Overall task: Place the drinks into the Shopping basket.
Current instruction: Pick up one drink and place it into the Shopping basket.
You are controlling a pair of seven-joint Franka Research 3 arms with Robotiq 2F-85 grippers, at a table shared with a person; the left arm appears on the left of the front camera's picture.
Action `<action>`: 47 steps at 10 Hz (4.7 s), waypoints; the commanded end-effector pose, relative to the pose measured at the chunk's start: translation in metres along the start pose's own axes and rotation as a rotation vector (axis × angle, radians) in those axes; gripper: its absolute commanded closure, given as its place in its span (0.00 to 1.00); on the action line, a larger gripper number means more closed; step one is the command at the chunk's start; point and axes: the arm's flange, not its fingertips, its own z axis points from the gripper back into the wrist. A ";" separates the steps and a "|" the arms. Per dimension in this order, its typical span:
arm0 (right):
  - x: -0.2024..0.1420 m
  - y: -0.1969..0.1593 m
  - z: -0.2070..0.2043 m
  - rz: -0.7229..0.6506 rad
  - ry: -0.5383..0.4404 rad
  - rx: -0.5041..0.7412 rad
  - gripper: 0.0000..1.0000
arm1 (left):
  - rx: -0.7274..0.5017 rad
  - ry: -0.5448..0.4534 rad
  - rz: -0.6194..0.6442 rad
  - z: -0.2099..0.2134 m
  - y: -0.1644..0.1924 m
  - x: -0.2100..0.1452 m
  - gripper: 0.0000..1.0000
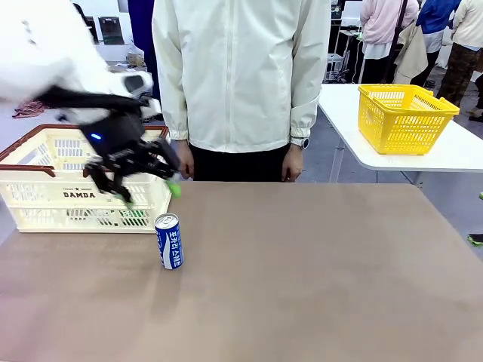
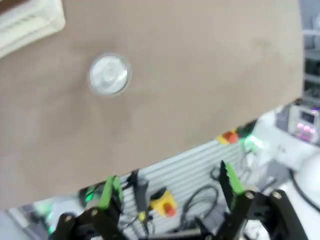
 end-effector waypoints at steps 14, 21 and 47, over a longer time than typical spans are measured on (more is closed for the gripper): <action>-0.001 0.004 0.002 -0.015 0.008 -0.002 0.00 | 0.231 -0.202 -0.082 -0.080 0.019 -0.004 0.00; -0.001 0.004 0.002 -0.015 0.008 -0.002 0.00 | 0.294 -0.153 -0.036 -0.109 0.025 0.056 0.00; -0.001 0.004 0.002 -0.015 0.008 -0.002 0.00 | 0.207 -0.397 -0.158 0.160 0.048 0.111 1.00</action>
